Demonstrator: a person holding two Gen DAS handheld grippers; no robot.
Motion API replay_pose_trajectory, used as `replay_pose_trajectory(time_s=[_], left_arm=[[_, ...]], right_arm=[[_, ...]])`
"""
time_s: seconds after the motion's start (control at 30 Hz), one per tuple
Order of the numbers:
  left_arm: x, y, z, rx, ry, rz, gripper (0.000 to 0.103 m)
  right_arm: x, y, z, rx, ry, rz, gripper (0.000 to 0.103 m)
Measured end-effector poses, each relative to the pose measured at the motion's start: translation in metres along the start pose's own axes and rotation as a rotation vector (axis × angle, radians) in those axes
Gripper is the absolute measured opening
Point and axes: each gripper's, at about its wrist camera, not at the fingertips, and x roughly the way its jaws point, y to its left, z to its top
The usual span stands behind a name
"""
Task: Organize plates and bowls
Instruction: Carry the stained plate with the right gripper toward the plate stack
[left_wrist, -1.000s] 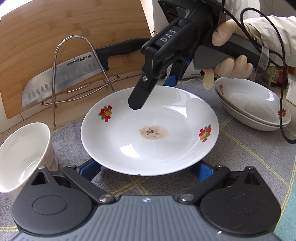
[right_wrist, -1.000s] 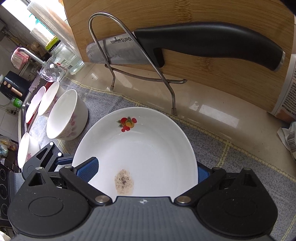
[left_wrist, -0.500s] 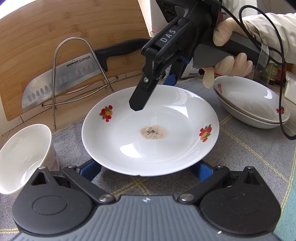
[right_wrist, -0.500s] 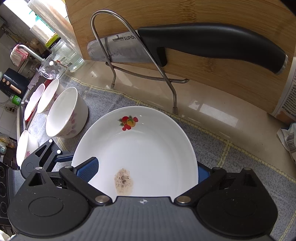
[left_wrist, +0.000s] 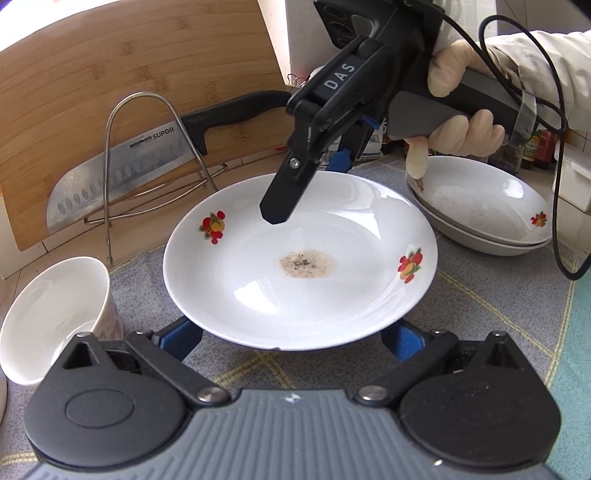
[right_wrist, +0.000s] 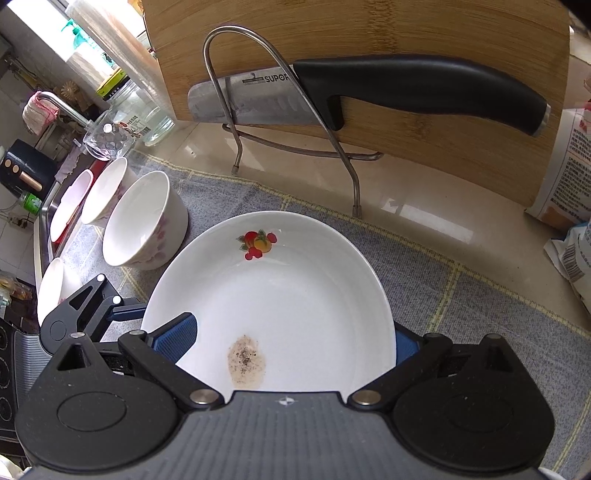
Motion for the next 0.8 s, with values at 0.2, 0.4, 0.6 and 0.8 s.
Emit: replay_pose_trajectory(time_s=[0.2,0.4,0.6,0.8], left_arm=[[-0.011,-0.002,0.005,0.006,0.0,-0.007,0.102],[-0.021,-0.007,0.009,0.015,0.018,-0.021,0.102],[-0.03,-0.015,0.01,0.027,0.029,-0.043,0.102],[-0.035,-0.028,0.012,0.052,0.029,-0.061,0.102]], right_arm=[[-0.013,0.01,-0.008,0.008,-0.018,0.002,0.103],[-0.023,0.02,-0.021,0.01,-0.028,0.002,0.103],[-0.036,0.026,-0.04,0.024,-0.044,0.011,0.103],[-0.051,0.031,-0.057,0.044,-0.067,0.008,0.103]])
